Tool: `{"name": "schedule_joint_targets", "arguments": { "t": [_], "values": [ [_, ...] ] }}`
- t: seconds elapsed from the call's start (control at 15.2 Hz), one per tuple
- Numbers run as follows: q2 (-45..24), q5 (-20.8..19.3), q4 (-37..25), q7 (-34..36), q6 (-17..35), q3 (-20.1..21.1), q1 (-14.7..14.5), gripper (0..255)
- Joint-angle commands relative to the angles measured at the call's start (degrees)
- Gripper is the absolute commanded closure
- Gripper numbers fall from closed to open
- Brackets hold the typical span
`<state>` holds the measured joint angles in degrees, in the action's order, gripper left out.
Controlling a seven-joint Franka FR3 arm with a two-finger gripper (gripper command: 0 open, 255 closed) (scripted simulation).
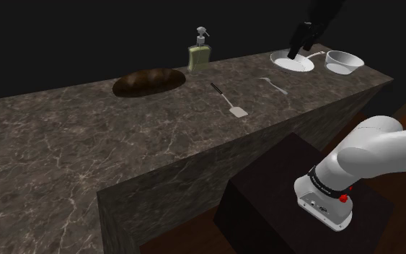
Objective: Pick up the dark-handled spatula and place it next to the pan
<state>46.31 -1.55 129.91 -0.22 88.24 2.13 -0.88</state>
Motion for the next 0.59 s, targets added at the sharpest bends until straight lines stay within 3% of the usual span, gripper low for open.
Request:
{"name": "schedule_joint_targets", "arguments": {
  "t": [0.0,0.53],
  "values": [
    [0.0,0.0,0.0,0.0,0.0,0.0,0.0,0],
    [-9.88,1.52,5.52,5.34,15.07,2.04,0.87,0]
  ]
}}
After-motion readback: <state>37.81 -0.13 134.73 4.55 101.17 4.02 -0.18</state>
